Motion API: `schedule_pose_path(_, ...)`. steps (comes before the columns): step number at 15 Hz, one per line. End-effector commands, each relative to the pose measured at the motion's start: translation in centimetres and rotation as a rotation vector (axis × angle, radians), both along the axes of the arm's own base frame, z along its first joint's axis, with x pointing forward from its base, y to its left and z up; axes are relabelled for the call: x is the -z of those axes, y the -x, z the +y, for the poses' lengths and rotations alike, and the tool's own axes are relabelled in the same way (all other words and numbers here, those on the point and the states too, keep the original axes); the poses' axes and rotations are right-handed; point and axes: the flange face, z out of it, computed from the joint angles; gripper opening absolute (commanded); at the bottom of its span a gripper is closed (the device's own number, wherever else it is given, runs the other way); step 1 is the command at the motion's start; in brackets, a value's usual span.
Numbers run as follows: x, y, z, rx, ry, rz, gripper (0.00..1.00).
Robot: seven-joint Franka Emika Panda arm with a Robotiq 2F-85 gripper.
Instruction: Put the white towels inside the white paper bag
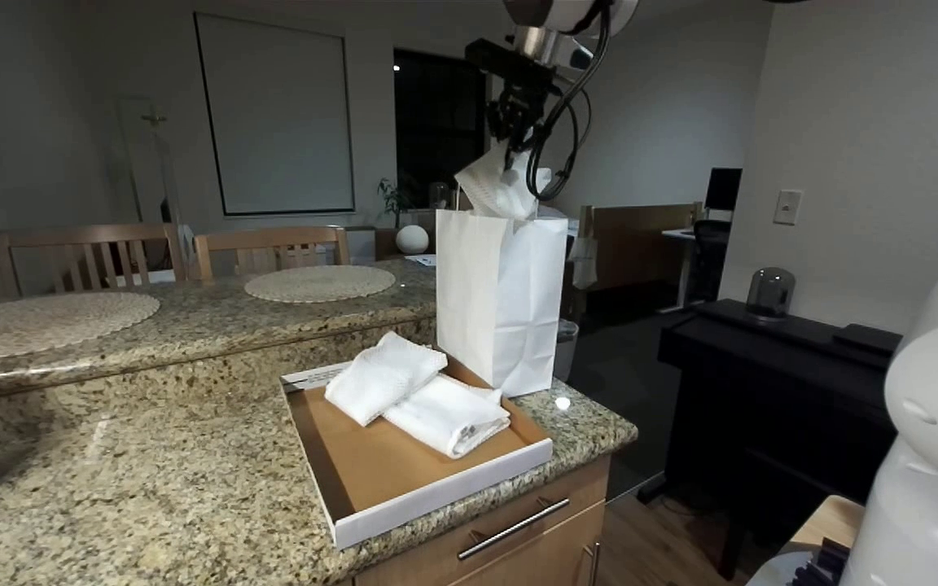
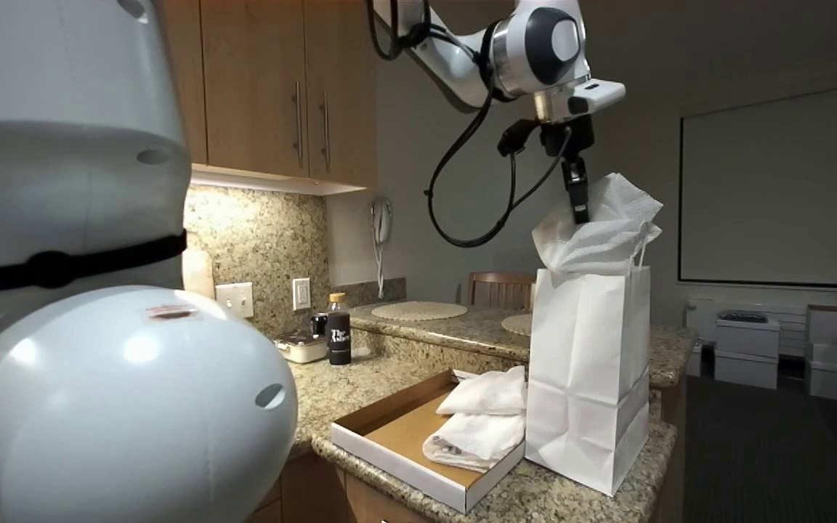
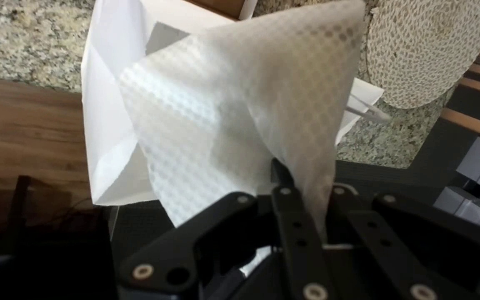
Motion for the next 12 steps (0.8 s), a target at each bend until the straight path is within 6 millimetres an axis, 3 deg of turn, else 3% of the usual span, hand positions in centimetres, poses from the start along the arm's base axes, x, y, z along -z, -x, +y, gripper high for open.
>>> schedule_pose_path(1, 1.6, 0.9, -2.5, 0.027, -0.109, -0.013, 0.03)
schedule_pose_path(4, 2.7, 0.6, -3.4, 0.073, -0.146, 0.013, 0.03)
schedule_pose_path(10, 3.2, -0.4, -1.7, 0.056, -0.182, 0.007, 0.03)
schedule_pose_path(11, 3.0, -0.4, -1.5, 0.051, -0.181, 0.012, 0.36)
schedule_pose_path(12, 2.9, -0.4, -1.4, 0.046, -0.178, 0.015, 0.37)
